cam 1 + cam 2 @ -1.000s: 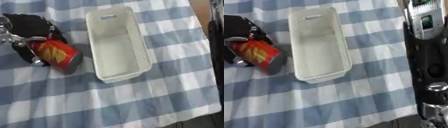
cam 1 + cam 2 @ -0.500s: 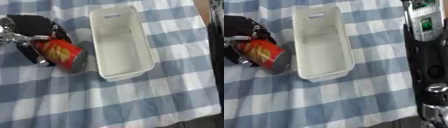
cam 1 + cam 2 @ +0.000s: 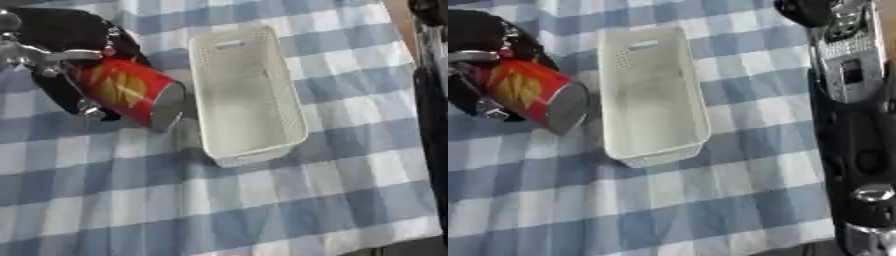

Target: Pick up objects on the table and place them in the box.

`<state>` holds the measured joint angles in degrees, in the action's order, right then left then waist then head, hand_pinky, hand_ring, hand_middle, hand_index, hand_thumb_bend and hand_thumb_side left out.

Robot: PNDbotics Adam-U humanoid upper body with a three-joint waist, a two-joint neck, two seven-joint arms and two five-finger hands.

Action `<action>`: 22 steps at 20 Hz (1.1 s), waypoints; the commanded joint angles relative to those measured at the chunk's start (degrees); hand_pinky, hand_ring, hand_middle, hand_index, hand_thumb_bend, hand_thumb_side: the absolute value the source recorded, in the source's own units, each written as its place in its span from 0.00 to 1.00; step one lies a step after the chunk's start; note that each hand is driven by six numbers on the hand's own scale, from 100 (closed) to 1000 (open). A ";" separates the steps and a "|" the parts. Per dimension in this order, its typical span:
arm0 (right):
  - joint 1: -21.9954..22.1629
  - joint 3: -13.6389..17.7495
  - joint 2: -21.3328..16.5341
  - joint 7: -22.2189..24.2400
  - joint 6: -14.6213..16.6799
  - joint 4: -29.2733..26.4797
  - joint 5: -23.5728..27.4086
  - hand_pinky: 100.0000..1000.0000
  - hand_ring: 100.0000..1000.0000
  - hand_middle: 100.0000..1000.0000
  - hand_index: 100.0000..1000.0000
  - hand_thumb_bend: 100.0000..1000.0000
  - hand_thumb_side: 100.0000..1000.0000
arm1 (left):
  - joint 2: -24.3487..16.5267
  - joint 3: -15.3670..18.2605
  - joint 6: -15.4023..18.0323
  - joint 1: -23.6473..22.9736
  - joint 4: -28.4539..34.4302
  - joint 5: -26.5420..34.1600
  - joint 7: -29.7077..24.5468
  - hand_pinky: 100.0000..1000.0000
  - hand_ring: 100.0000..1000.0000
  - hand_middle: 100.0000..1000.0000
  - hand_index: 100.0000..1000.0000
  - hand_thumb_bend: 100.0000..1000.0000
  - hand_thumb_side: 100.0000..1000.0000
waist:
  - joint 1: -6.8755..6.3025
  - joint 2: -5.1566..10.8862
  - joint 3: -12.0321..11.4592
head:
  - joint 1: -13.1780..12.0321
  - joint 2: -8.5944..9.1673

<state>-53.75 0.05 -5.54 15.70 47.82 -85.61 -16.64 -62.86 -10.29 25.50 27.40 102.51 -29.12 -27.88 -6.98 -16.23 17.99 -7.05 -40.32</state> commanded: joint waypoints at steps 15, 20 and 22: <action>5.19 -0.01 -0.57 6.74 2.31 -4.34 2.84 0.72 0.80 0.93 0.89 0.00 0.69 | 0.70 -1.83 1.63 8.57 2.03 2.36 -3.41 0.00 0.04 0.08 0.23 0.20 0.20 | -4.15 5.56 2.57 | 0.89 1.29; 5.87 -0.05 -1.06 7.47 1.43 -4.99 3.61 0.72 0.81 0.93 0.89 0.00 0.70 | 2.73 -3.70 2.52 12.07 1.45 1.94 -5.19 0.00 0.04 0.09 0.23 0.24 0.22 | -5.15 6.00 3.51 | 1.18 1.23; 6.14 -0.13 -1.21 7.83 1.12 -5.23 3.90 0.72 0.81 0.94 0.89 0.00 0.70 | 3.60 -4.50 3.02 13.41 1.05 1.64 -5.92 0.00 0.04 0.09 0.23 0.24 0.22 | -5.53 6.11 3.67 | 1.14 1.33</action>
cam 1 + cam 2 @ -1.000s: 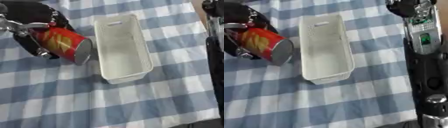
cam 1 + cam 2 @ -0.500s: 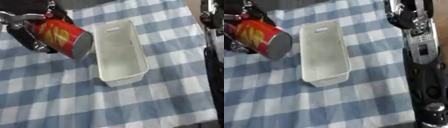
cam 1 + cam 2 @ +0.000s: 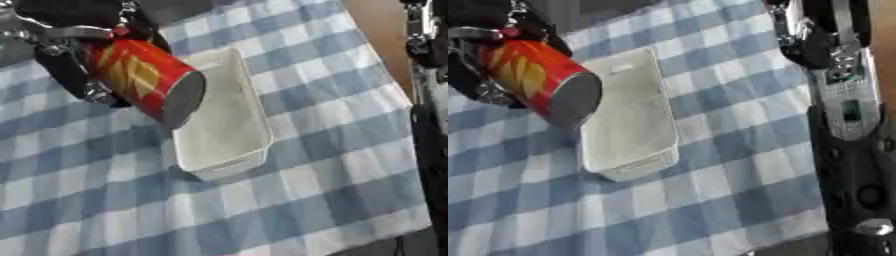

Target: Pick up objects on the table and place them in the box.

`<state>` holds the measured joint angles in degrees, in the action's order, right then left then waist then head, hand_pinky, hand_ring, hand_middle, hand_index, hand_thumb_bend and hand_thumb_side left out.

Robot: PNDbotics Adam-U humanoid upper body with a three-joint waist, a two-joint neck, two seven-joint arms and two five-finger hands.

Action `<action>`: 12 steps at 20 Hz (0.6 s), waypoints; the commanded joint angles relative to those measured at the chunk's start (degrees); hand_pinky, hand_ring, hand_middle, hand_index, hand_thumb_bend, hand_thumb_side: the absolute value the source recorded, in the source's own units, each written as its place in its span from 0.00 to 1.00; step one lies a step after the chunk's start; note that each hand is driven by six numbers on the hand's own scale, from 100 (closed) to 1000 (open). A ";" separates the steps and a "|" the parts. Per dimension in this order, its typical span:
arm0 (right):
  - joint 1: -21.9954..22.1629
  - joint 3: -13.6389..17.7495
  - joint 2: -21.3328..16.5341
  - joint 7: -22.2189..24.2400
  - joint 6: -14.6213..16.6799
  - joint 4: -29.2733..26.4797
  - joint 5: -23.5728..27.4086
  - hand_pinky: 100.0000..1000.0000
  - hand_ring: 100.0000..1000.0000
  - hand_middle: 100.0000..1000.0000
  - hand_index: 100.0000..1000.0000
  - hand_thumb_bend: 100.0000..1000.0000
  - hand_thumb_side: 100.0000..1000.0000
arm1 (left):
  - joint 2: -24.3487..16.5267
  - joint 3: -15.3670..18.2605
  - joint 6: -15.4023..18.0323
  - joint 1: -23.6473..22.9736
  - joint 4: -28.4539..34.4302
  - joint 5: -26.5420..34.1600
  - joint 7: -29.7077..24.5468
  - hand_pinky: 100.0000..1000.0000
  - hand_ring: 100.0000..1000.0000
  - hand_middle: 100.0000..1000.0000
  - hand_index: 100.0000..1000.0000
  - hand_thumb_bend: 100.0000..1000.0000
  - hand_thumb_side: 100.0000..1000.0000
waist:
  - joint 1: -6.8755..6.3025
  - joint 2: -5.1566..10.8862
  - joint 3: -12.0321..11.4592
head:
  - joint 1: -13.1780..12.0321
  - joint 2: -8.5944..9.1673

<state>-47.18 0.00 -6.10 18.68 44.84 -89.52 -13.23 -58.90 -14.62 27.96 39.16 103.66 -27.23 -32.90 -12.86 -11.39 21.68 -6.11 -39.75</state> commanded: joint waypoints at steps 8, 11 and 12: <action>0.22 0.12 -1.05 5.86 3.13 -1.86 1.80 0.73 0.82 0.94 0.89 0.00 0.70 | 1.41 -1.68 1.96 3.85 -1.66 -2.53 -2.20 0.00 0.05 0.10 0.24 0.30 0.26 | -0.09 1.35 1.06 | -0.61 1.32; 0.15 0.25 -1.20 6.14 2.96 -1.87 2.14 0.73 0.82 0.94 0.89 0.00 0.70 | 2.38 -1.92 2.75 5.00 -2.90 -5.39 -2.13 0.00 0.08 0.13 0.26 0.37 0.29 | -0.09 1.17 1.33 | -1.22 1.61; 0.07 0.26 -1.22 6.24 2.96 -1.82 2.22 0.73 0.83 0.94 0.89 0.00 0.70 | 2.73 -2.06 3.16 5.43 -3.38 -6.63 -1.92 0.00 0.08 0.12 0.26 0.35 0.28 | -0.09 1.11 1.38 | -1.43 1.70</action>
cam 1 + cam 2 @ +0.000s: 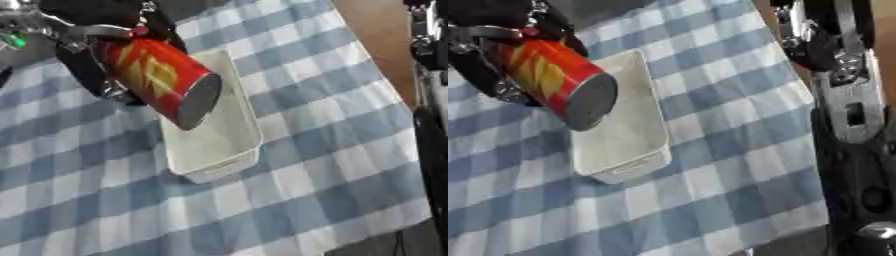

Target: Pick up objects on the table and place them in the box.

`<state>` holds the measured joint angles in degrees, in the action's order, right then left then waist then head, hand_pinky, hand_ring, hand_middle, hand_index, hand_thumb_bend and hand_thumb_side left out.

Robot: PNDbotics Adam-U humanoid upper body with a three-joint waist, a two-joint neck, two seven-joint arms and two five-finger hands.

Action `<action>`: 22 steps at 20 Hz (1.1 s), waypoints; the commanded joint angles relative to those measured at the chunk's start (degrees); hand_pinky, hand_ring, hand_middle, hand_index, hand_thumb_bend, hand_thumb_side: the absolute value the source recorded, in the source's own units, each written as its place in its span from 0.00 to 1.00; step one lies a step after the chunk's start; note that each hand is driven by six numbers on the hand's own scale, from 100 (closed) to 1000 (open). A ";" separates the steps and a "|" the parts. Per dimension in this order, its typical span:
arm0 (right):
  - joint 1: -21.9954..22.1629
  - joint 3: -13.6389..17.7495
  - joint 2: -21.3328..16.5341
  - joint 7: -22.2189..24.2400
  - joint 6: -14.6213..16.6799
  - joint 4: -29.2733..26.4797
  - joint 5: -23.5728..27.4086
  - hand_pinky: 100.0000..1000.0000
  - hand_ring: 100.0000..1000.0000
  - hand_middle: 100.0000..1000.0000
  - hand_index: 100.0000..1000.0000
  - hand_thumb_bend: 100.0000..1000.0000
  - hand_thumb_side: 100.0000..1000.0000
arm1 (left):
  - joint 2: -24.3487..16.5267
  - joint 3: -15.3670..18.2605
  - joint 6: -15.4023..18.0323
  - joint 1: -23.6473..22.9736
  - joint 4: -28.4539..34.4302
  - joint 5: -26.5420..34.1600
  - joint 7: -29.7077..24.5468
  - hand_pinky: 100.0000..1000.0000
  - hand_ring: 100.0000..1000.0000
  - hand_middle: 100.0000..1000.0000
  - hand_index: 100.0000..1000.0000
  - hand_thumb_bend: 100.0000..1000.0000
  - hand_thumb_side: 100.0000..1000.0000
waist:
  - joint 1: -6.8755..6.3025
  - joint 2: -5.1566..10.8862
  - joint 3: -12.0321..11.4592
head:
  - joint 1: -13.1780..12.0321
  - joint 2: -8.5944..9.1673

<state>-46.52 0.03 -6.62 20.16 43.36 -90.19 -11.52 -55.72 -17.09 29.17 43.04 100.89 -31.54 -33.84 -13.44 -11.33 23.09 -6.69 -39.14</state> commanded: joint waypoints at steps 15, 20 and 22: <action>-0.55 0.54 -1.06 5.77 4.26 -0.72 1.33 0.73 0.83 0.94 0.89 0.00 0.71 | 3.02 -2.35 4.51 5.38 -5.47 -13.55 -1.01 0.61 0.73 0.73 0.81 0.29 0.48 | 0.49 0.50 -0.27 | -2.12 1.48; -0.18 0.57 -0.96 5.89 3.97 -1.02 1.46 0.73 0.83 0.94 0.89 0.00 0.71 | 4.50 -3.42 5.10 6.61 -5.84 -14.68 -1.69 1.00 1.00 1.00 1.00 0.43 0.85 | 0.49 0.71 -0.57 | -1.77 1.32; -0.04 0.56 -0.87 5.93 3.86 -1.19 1.49 0.73 0.83 0.94 0.89 0.00 0.70 | 4.91 -3.90 5.63 7.01 -5.68 -14.82 -2.09 1.00 1.00 1.00 1.00 0.46 0.97 | 0.49 0.81 -0.72 | -1.64 1.25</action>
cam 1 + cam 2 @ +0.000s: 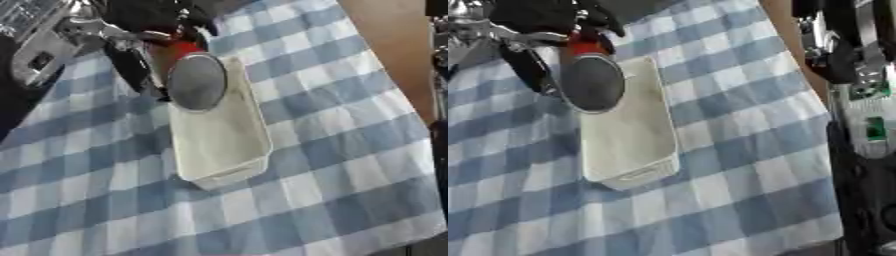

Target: Pick up objects on the table and place them in the box.

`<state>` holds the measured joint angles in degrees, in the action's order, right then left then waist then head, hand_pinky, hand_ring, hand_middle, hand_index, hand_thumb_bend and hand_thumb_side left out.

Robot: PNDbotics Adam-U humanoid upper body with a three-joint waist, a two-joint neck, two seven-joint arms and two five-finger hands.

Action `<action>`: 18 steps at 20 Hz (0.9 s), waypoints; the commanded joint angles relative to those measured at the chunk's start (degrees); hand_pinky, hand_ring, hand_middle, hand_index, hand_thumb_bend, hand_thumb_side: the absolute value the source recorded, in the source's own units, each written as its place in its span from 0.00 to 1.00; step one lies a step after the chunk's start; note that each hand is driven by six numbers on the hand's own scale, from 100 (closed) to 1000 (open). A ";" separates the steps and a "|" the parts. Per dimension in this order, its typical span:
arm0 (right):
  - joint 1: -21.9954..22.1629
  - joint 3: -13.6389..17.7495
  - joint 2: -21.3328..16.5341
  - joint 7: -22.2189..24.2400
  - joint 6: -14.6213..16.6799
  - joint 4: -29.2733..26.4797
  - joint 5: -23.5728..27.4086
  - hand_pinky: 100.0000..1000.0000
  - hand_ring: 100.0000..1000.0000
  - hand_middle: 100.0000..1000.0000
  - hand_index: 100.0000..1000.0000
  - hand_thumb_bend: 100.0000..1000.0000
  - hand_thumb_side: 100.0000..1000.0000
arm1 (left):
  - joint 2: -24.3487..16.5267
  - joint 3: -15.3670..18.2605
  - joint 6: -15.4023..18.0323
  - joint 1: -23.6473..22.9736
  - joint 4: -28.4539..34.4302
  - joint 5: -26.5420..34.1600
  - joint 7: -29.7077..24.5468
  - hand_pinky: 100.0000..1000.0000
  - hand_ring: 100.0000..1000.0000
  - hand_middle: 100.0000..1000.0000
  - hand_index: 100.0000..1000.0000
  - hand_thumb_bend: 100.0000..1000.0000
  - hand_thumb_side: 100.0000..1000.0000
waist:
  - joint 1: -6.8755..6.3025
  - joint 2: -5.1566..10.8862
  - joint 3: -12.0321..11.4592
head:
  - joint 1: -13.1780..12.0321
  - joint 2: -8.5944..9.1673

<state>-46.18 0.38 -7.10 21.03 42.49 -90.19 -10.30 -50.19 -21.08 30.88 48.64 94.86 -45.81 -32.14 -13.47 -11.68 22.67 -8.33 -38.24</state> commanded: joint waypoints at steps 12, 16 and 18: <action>0.74 0.27 -0.03 4.95 3.92 -2.27 0.41 0.74 0.83 0.94 0.89 0.00 0.71 | 0.13 -0.68 2.57 2.00 1.56 -0.65 -5.17 1.00 1.00 1.00 1.00 0.44 1.00 | 0.52 2.01 -0.74 | 0.36 0.45; 0.94 0.28 -0.03 4.90 3.72 -2.51 0.39 0.73 0.83 0.94 0.89 0.00 0.71 | -0.04 -0.59 2.36 1.94 1.60 -0.62 -5.13 1.00 1.00 1.00 1.00 0.45 1.00 | 0.52 2.19 -0.82 | 0.46 0.47; 1.08 0.28 -0.03 4.86 3.63 -2.58 0.37 0.73 0.83 0.94 0.89 0.00 0.71 | -0.18 -0.29 2.14 2.02 1.75 -0.41 -4.81 1.00 1.00 1.00 1.00 0.40 0.96 | 0.52 2.31 -0.98 | 0.49 0.43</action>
<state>-44.57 0.40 -7.08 21.59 41.93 -91.45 -10.11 -49.31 -22.15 29.57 49.48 95.93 -46.01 -33.45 -13.47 -10.80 21.85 -8.07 -38.24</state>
